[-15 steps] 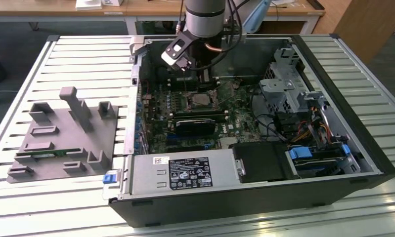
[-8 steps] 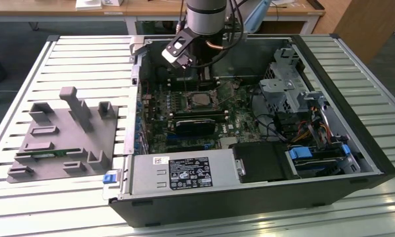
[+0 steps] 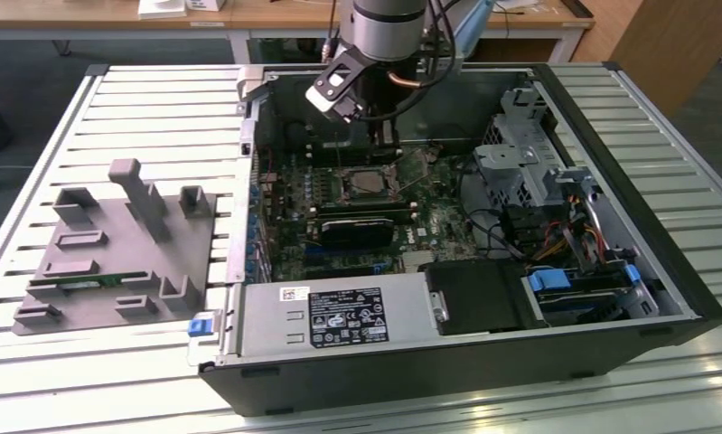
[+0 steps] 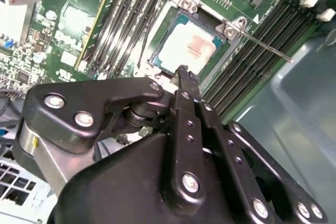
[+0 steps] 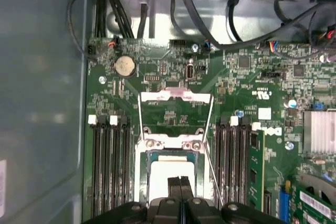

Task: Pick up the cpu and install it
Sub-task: 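Close the cpu cover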

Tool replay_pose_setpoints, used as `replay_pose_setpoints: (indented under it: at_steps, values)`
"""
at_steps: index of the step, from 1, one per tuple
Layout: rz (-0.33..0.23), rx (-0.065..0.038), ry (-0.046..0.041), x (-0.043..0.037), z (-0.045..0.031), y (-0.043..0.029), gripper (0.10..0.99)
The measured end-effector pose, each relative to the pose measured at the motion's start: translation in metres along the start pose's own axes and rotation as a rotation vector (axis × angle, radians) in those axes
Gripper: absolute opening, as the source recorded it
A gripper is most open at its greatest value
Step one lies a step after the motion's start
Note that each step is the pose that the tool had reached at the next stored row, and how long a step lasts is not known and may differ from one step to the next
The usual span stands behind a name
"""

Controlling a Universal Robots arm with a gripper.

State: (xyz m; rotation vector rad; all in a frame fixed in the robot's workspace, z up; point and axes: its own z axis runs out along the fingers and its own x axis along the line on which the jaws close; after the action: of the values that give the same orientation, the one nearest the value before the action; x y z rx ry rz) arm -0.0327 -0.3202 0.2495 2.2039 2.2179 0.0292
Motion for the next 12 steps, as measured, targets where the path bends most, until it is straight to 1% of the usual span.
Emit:
replay_pose_setpoints:
  at_steps: [7,9,12]
  values:
    - [0.0,0.0,0.0001,0.0001,-0.0225,0.0005,0.106]
    - [0.0,0.0,-0.0003,0.0001,-0.0258,0.0006,0.106]
    - [0.0,0.0,-0.002,0.0001,-0.0258,0.0014,0.106]
